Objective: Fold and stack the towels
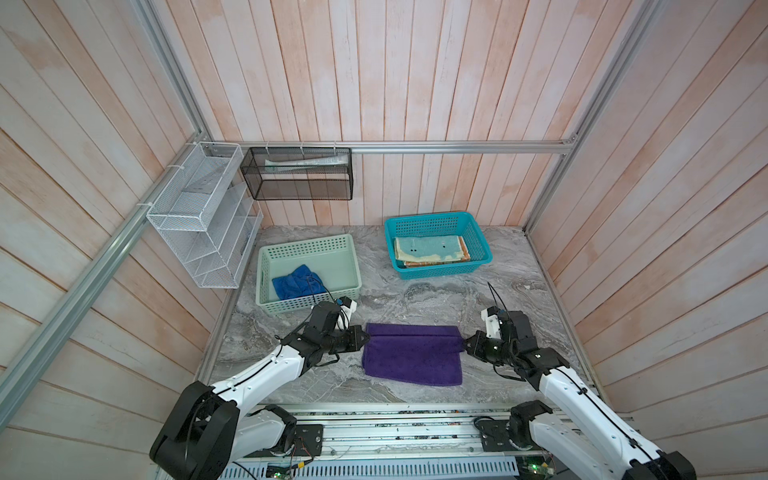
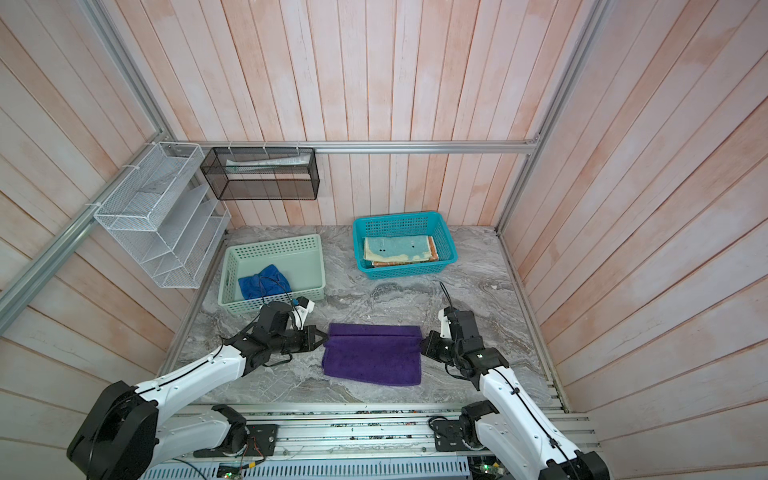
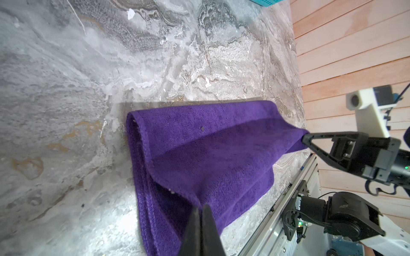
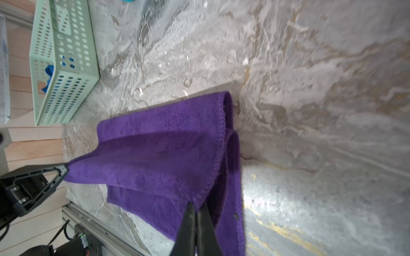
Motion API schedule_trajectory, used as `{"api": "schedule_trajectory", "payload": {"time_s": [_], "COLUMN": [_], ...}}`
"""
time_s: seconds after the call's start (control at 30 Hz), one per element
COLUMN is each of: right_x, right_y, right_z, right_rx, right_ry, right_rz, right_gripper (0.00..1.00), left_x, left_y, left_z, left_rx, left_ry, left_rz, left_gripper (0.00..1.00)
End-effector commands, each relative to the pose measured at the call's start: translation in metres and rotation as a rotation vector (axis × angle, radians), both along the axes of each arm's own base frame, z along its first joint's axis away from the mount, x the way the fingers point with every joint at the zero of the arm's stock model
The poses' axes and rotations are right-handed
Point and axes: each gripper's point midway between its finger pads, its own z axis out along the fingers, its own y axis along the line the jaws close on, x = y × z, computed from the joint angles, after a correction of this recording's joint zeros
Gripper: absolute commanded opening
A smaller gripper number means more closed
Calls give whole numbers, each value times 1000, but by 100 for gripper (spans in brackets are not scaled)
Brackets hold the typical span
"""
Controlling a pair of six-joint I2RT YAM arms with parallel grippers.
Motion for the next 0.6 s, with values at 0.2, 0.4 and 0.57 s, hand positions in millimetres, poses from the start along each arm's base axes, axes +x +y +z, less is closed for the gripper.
{"api": "schedule_trajectory", "payload": {"time_s": [0.2, 0.4, 0.57], "right_x": [-30, -38, -41], "right_y": [-14, -13, -15], "right_z": [-23, -29, -8], "right_rx": [-58, -44, -44], "right_ry": [106, 128, 124], "right_rz": [-75, -68, -71], "right_gripper": [0, 0, 33], "left_x": [-25, -41, -45], "left_y": [11, 19, 25], "left_z": [-22, -41, -37], "left_rx": [15, 37, 62], "left_ry": [76, 128, 143], "left_rz": [-1, 4, 19], "left_gripper": [0, 0, 37]}}
